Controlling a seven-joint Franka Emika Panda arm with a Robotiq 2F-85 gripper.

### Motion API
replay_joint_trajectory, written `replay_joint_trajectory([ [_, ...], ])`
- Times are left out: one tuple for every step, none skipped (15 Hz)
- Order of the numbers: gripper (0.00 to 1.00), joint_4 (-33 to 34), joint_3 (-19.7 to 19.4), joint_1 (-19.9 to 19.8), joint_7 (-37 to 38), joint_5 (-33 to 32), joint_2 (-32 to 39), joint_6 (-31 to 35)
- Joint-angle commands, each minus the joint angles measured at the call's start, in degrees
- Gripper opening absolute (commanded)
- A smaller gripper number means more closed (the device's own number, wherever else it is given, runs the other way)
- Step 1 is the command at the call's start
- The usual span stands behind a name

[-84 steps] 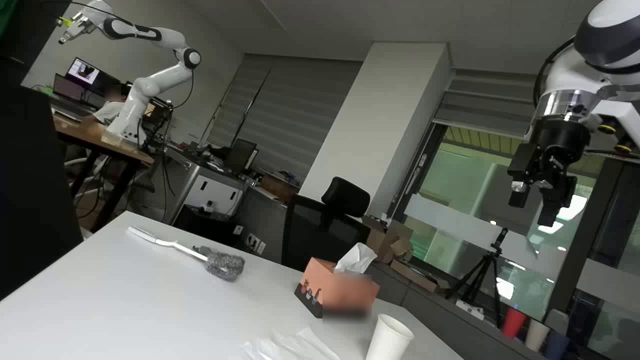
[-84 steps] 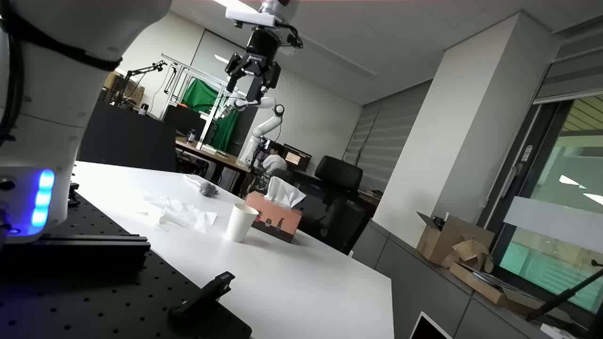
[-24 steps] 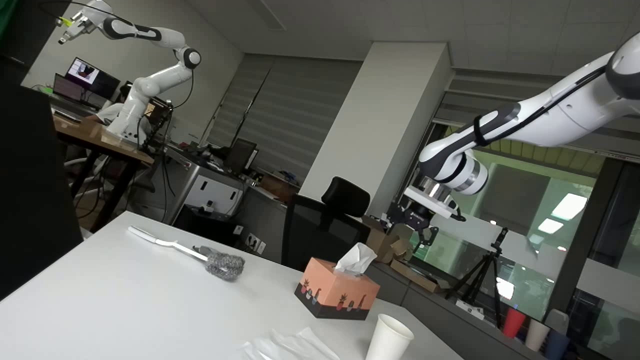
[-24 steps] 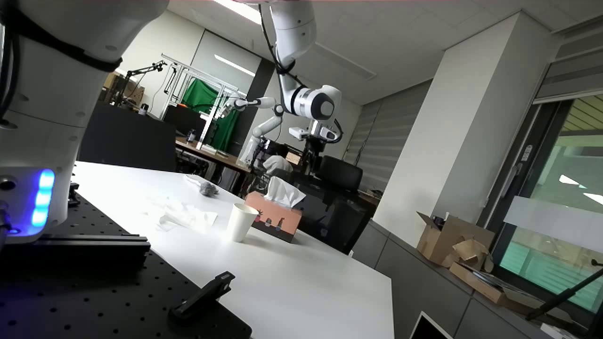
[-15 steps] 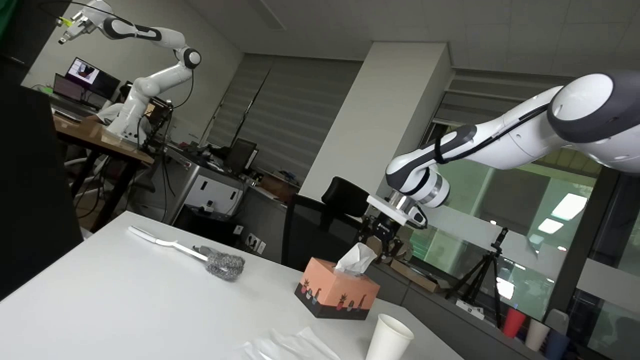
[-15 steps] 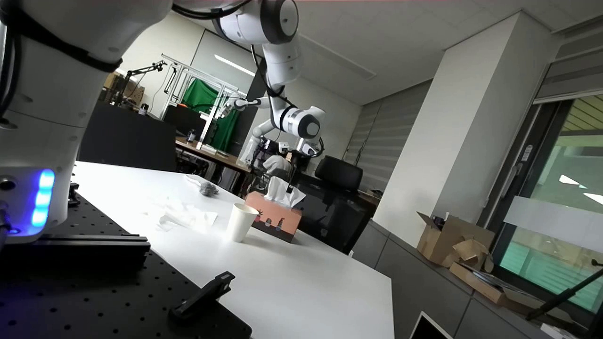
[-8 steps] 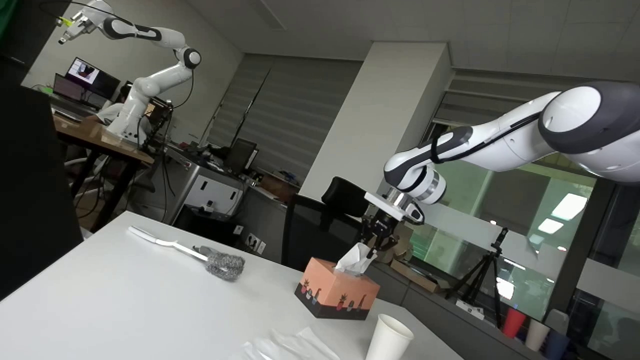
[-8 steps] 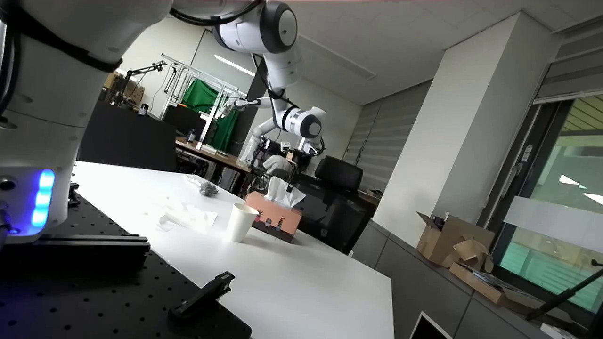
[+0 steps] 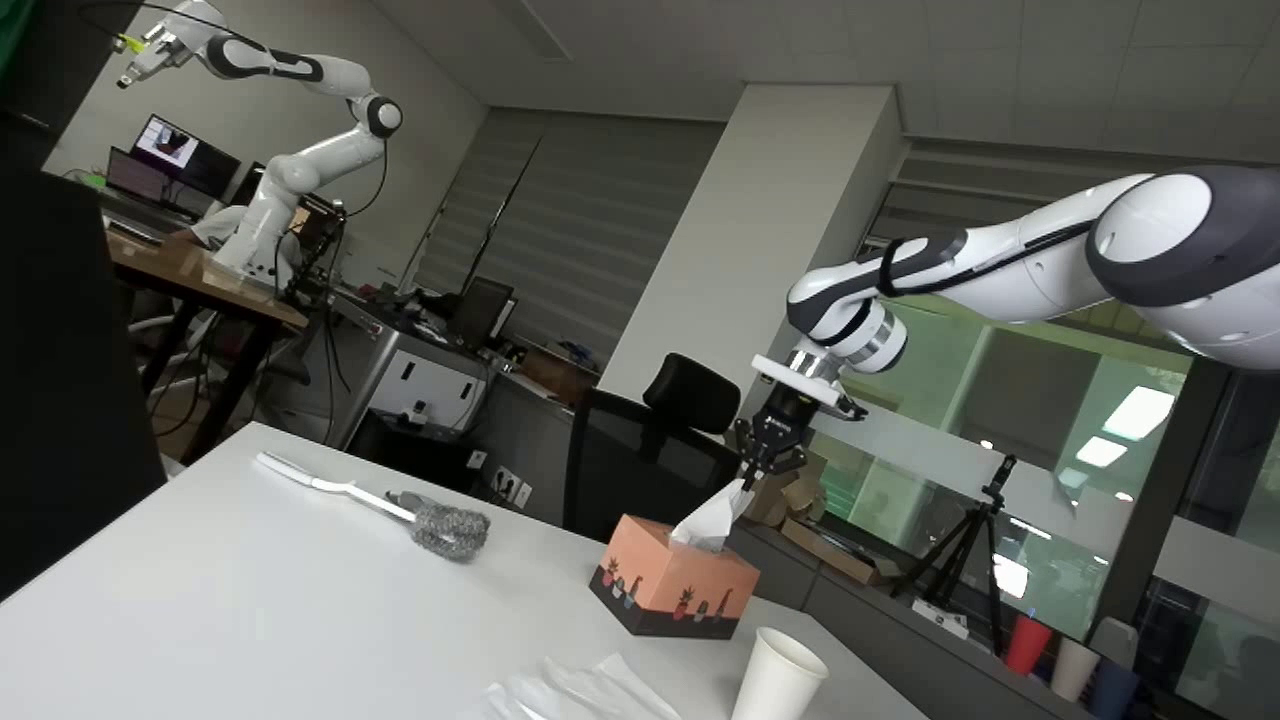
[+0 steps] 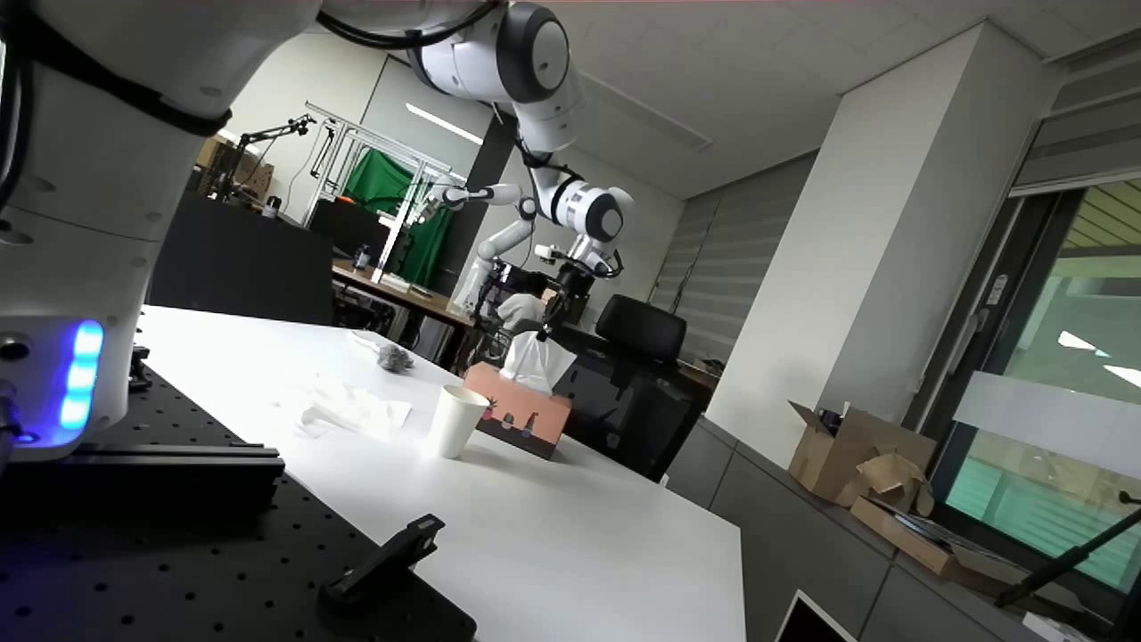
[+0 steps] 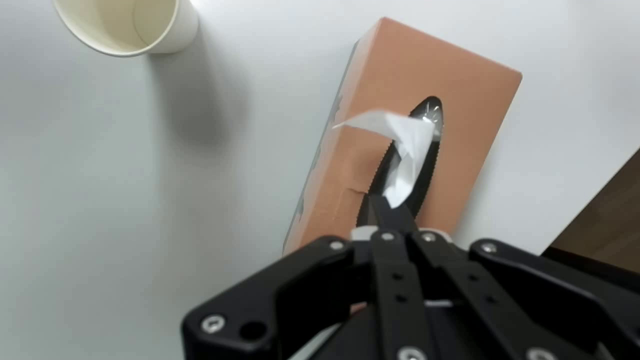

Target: Remove one square of tissue from the box

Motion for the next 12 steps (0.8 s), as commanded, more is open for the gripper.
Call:
replay_joint_trajectory([
  [0.00,3.50,1.35,-0.88,-4.93,0.53,-2.38,-7.61],
  [0.00,3.93,1.88,-1.04,-6.94,0.91,-3.35,-9.66],
  [0.00,4.01,2.15,-0.89,-8.60,0.99,-4.56,-11.03],
  [0.00,3.90,2.35,-0.61,-10.31,0.92,-5.85,-12.21],
  [0.00,3.07,3.01,-0.44,-12.15,0.50,-7.59,-13.06],
  [0.00,2.70,3.39,-0.19,-13.78,0.31,-8.91,-13.99],
  [0.00,1.98,3.76,0.28,-15.56,-0.13,-10.41,-14.80],
  [0.00,1.63,4.21,0.66,-17.20,-0.44,-11.48,-15.91],
  [0.00,0.76,4.54,1.38,-18.98,-1.06,-12.59,-16.75],
  [0.00,-0.04,4.94,2.09,-20.67,-1.51,-13.33,-17.85],
  [0.00,-1.03,5.29,2.93,-22.31,-2.08,-13.89,-19.19],
  [0.00,-1.97,5.62,3.83,-23.89,-2.67,-14.10,-21.01],
])
